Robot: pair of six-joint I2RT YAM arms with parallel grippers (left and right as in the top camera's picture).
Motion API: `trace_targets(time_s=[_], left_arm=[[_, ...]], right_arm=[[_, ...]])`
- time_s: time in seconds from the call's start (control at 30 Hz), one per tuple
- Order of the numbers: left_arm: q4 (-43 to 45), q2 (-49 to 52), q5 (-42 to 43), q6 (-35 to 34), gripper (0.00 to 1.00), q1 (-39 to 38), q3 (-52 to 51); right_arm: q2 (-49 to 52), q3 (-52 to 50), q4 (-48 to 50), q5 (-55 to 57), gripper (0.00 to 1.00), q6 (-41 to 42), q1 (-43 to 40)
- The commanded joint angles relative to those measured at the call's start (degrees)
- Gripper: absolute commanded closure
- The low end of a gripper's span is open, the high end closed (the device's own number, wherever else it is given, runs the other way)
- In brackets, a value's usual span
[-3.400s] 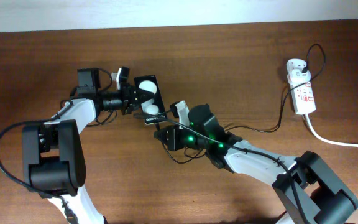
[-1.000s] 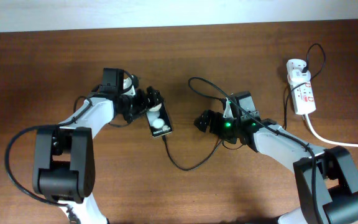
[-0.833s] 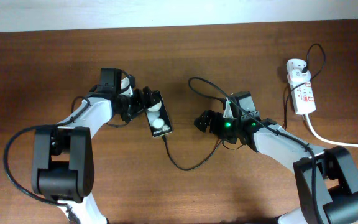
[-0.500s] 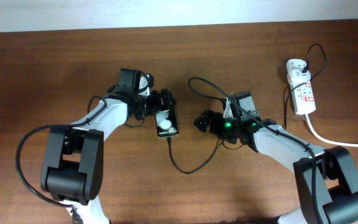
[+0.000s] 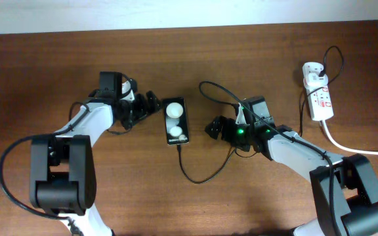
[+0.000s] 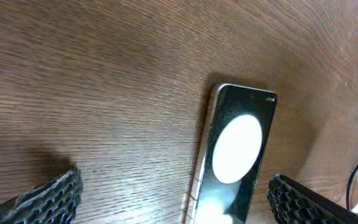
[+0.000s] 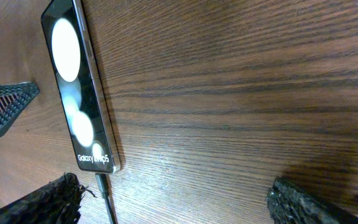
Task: Plug charger to phone and switch on socket
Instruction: 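Lower the phone onto the table with the left gripper and release, then move the right gripper over to the white power strip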
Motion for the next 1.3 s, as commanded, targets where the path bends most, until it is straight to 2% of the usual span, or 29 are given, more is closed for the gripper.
trace_targets(time_s=[0.0, 0.23, 0.27, 0.37, 0.47, 0.5, 0.57, 0.67, 0.8, 0.9, 1.0, 1.13, 1.27], left_arm=[[-0.15, -1.49, -0.81, 0.74, 0.01, -0.07, -0.66], [-0.15, -1.49, -0.83, 0.74, 0.01, -0.07, -0.66], [-0.15, -1.49, -0.81, 0.74, 0.01, -0.07, -0.66], [-0.15, -1.49, -0.81, 0.74, 0.01, -0.07, -0.66], [-0.15, -1.49, -0.81, 0.74, 0.01, -0.07, -0.66], [-0.15, -1.49, -0.81, 0.74, 0.01, -0.09, -0.66], [-0.15, -1.49, -0.81, 0.74, 0.01, -0.07, -0.66], [-0.15, -1.49, -0.83, 0.74, 0.01, -0.09, -0.66], [-0.15, -1.49, -0.81, 0.74, 0.01, -0.09, -0.66], [-0.15, -1.49, -0.83, 0.74, 0.01, -0.07, -0.66], [-0.15, -1.49, -0.81, 0.74, 0.01, -0.09, -0.66], [-0.15, -1.49, -0.81, 0.74, 0.01, -0.07, -0.66], [-0.15, -1.49, -0.81, 0.74, 0.01, -0.07, -0.66]], right_arm=[[0.31, -0.35, -0.85, 1.18, 0.01, -0.44, -0.33], [0.26, -0.33, -0.42, -0.35, 0.01, -0.42, -0.48], [-0.04, -0.02, -0.44, -4.94, 0.2, -0.5, -0.48], [-4.28, 1.31, -1.16, -8.07, 0.23, -3.58, -0.48], [-13.27, 2.97, -6.93, -8.68, 0.21, -6.16, -0.55], [-15.02, 3.19, -8.92, -7.61, 0.15, -6.73, -0.55], [-19.71, 3.91, -16.55, -2.64, 0.11, -9.9, -1.29], [-21.92, 6.91, -26.71, -1.81, 0.08, -11.67, -5.2], [-21.92, 17.53, -42.38, -0.96, 0.02, -20.13, -10.82], [-21.9, 23.82, -49.37, 6.82, 0.01, -20.13, -12.57], [-21.05, 31.04, -59.36, 21.55, 0.01, -20.11, -13.62], [-17.92, 34.05, -57.83, 31.5, 0.01, -19.93, -18.21], [-13.6, 33.77, -57.2, 31.8, 0.01, -19.89, -19.93]])
